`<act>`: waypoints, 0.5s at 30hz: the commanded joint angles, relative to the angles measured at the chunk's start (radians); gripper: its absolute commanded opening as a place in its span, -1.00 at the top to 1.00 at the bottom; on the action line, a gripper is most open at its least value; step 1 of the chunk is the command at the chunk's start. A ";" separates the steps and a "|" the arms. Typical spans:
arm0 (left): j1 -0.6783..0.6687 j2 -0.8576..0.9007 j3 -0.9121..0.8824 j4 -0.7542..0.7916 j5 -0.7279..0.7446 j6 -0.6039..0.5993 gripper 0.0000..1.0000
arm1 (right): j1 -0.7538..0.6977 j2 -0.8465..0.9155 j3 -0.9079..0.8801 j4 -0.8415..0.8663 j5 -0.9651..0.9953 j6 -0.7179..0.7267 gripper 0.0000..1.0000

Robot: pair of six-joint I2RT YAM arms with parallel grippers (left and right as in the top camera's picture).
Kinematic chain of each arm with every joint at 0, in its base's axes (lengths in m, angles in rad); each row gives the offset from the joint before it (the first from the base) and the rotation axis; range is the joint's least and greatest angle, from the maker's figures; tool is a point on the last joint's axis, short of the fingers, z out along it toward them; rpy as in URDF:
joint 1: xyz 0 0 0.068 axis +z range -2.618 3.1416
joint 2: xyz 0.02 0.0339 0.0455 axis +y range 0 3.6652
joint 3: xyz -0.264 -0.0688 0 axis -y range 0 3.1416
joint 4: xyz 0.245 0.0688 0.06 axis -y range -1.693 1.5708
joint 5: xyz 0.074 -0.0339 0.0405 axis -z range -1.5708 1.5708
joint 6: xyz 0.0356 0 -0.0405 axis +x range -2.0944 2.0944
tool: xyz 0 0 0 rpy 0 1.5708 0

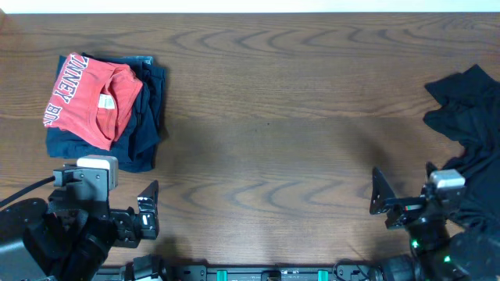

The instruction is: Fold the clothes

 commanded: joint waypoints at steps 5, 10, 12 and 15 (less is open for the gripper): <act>-0.006 0.002 0.008 0.000 -0.008 0.016 -0.96 | -0.039 -0.139 -0.242 0.161 0.013 -0.049 -0.99; -0.006 0.002 0.008 0.000 -0.008 0.016 -0.96 | -0.039 -0.151 -0.389 0.304 -0.009 -0.048 -0.99; -0.006 0.002 0.008 0.000 -0.008 0.016 -0.96 | -0.039 -0.151 -0.454 0.374 -0.021 -0.048 -0.99; -0.006 0.002 0.008 0.000 -0.008 0.016 -0.96 | -0.039 -0.151 -0.541 0.488 -0.021 -0.048 -0.98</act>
